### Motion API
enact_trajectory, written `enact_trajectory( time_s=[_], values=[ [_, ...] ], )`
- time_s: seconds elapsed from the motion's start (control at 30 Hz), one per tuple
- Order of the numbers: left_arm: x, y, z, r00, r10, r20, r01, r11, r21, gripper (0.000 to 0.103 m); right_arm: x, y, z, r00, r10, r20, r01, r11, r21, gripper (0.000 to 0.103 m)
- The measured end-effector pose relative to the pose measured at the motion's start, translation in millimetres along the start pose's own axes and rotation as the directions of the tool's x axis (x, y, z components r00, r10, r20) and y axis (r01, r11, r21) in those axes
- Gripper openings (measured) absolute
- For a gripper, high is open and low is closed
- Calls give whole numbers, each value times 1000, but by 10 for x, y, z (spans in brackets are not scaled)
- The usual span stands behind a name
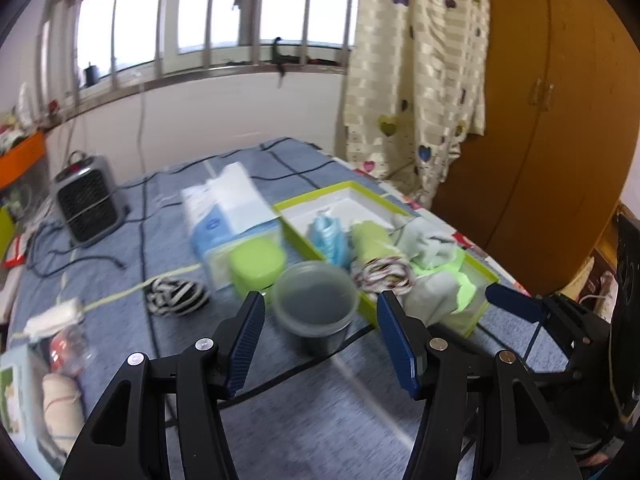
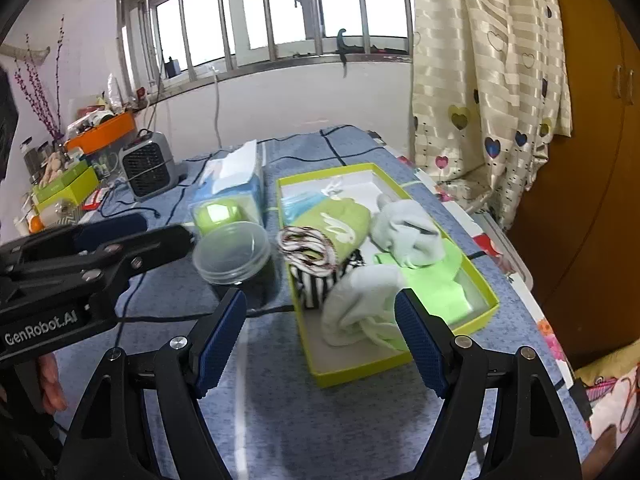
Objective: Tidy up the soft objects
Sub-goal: 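Move both tools back toward the striped sock and bandage roll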
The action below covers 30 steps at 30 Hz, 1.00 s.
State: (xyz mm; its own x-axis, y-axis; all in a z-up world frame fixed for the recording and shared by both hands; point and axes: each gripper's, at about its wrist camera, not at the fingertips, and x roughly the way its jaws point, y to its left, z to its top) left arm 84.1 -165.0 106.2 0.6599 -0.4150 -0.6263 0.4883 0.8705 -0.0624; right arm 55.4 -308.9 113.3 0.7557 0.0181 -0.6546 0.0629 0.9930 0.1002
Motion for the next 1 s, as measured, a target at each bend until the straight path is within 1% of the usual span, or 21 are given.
enact_trajectory(
  time_s=[0.2, 0.37, 0.47, 0.63, 0.73, 0.83, 1.0],
  values=[
    [-222, 301, -187, 999, 50, 13, -49, 997, -64, 58, -11, 183, 16, 999, 48, 20, -47, 998, -30, 77],
    [-290, 545, -373, 994, 107, -16, -109, 988, -106, 58, 13, 365, 50, 994, 100, 35, -99, 994, -45, 77],
    [-341, 718, -481, 990, 140, -30, -143, 980, -139, 58, 38, 487, 68, 993, 114, 36, -112, 991, -67, 77],
    [-474, 1019, -650, 981, 192, -36, -196, 963, -185, 58, 71, 650, 87, 989, 144, 41, -140, 986, -89, 77],
    [-504, 1190, -749, 971, 234, -56, -240, 948, -209, 58, 92, 747, 102, 985, 169, 44, -164, 981, -101, 77],
    [-525, 1353, -841, 964, 255, -76, -266, 934, -240, 58, 143, 844, 107, 983, 183, 33, -178, 977, -120, 77],
    [-581, 1574, -975, 952, 292, -91, -305, 914, -266, 58, 259, 1032, 124, 978, 211, 7, -207, 965, -164, 77]
  ],
)
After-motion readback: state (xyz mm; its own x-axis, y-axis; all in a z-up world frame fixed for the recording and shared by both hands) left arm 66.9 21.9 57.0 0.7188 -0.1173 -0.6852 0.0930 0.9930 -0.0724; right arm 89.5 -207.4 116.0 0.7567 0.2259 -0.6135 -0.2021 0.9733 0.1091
